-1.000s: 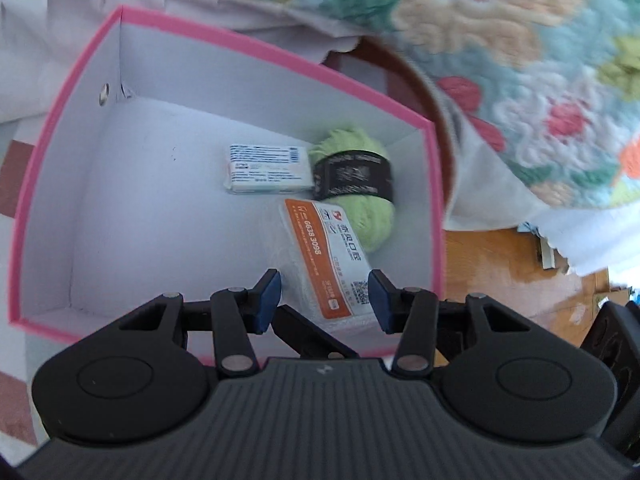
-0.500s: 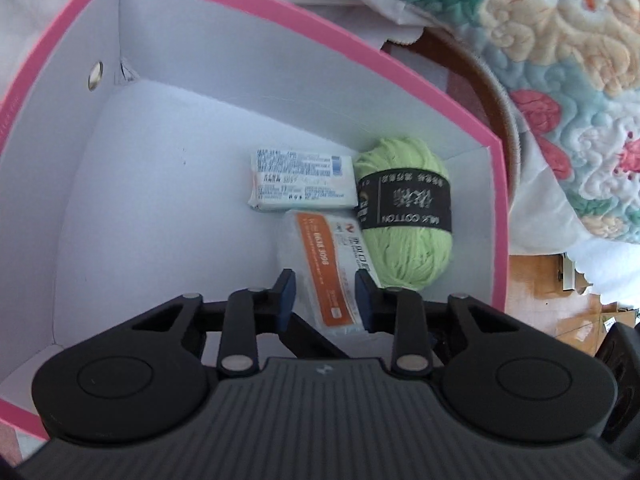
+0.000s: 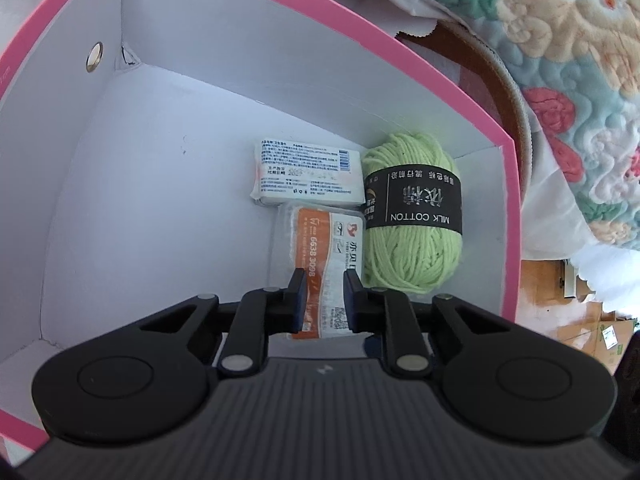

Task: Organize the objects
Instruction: 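Open the left gripper to release the box and lift away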

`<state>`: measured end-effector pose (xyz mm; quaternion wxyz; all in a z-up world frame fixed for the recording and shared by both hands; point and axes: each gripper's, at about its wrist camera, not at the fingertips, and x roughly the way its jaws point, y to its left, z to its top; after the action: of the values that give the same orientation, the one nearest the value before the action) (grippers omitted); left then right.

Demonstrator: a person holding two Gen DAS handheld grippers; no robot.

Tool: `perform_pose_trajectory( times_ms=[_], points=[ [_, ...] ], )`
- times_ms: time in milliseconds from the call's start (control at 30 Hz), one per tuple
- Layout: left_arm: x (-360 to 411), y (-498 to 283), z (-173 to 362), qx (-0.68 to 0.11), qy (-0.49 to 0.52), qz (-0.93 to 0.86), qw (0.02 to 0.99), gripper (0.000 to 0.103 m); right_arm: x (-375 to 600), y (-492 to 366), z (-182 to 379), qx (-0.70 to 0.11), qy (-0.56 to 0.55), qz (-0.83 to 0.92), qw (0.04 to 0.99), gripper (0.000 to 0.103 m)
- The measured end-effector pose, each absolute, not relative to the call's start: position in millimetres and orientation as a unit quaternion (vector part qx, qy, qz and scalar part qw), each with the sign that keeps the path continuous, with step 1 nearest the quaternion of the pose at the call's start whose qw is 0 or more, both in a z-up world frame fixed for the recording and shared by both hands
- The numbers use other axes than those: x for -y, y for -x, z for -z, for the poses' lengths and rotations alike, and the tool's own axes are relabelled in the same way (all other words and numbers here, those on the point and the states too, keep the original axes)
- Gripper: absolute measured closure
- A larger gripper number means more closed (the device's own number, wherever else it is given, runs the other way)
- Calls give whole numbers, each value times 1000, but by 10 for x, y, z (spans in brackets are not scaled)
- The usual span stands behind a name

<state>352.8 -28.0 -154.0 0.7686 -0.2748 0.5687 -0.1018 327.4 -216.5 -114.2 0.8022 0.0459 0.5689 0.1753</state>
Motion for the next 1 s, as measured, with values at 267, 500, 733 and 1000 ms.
perform_pose_trajectory(
  times_ms=[267, 500, 733, 1000],
  points=[
    [264, -3441, 1552, -580, 249, 78, 772, 81, 2207, -3330, 1250, -600, -98, -185, 772, 60],
    [251, -3437, 1634, -571, 292, 90, 762, 81, 2098, -3304, 1361, -572, -105, -158, 798, 77],
    [209, -3458, 1540, -552, 288, 70, 779, 81, 2125, -3286, 1316, -546, -121, -158, 814, 74],
    [199, -3165, 941, -539, 210, 79, 812, 68, 2224, -2820, 693, -476, -89, -208, 850, 67]
  ],
)
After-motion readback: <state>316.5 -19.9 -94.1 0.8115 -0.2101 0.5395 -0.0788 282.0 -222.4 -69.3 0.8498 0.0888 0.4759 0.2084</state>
